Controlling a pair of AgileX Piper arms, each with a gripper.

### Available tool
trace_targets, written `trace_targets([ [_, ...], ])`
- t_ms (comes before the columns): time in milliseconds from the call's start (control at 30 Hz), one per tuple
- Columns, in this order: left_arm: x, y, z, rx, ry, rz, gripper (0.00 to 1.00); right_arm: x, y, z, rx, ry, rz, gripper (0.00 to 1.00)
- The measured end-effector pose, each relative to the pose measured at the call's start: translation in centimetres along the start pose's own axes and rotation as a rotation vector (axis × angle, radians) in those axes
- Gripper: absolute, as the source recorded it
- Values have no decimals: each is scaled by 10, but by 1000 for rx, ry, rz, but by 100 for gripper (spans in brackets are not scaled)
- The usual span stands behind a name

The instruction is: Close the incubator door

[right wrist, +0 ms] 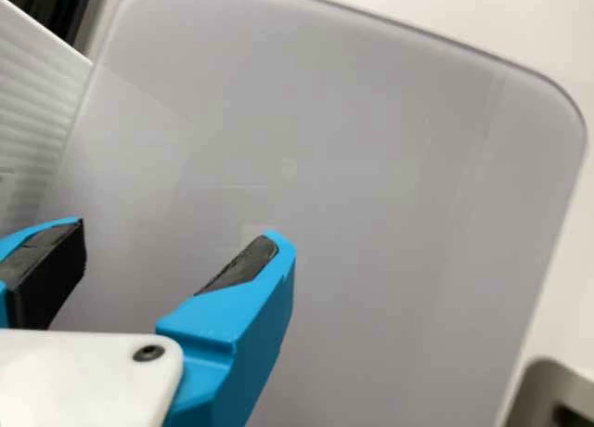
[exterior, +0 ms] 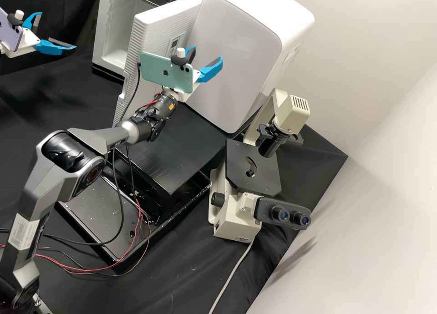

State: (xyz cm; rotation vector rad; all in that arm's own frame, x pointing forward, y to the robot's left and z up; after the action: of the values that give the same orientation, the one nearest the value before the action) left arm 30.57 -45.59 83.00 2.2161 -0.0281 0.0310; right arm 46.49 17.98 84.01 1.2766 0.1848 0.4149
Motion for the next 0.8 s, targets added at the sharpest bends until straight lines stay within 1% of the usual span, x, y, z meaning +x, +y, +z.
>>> trace_targets([
  [100,0,0,0,0,0,0,100,5,-2,-5,-14,8,-8,0],
  [233,0,0,0,0,0,0,100,10,-4,-16,-7,20,-28,0],
  [433,0,0,0,0,0,0,100,18,-8,-30,-1,47,-35,0],
  [500,0,0,0,0,0,0,100,19,-9,-37,-3,57,-48,0],
  [600,0,0,0,0,0,0,100,21,-9,-45,2,75,-44,0],
  [700,0,0,0,0,0,0,100,22,-13,-56,14,90,-61,0],
  [800,0,0,0,0,0,0,100,23,-16,-69,13,111,-90,0],
])
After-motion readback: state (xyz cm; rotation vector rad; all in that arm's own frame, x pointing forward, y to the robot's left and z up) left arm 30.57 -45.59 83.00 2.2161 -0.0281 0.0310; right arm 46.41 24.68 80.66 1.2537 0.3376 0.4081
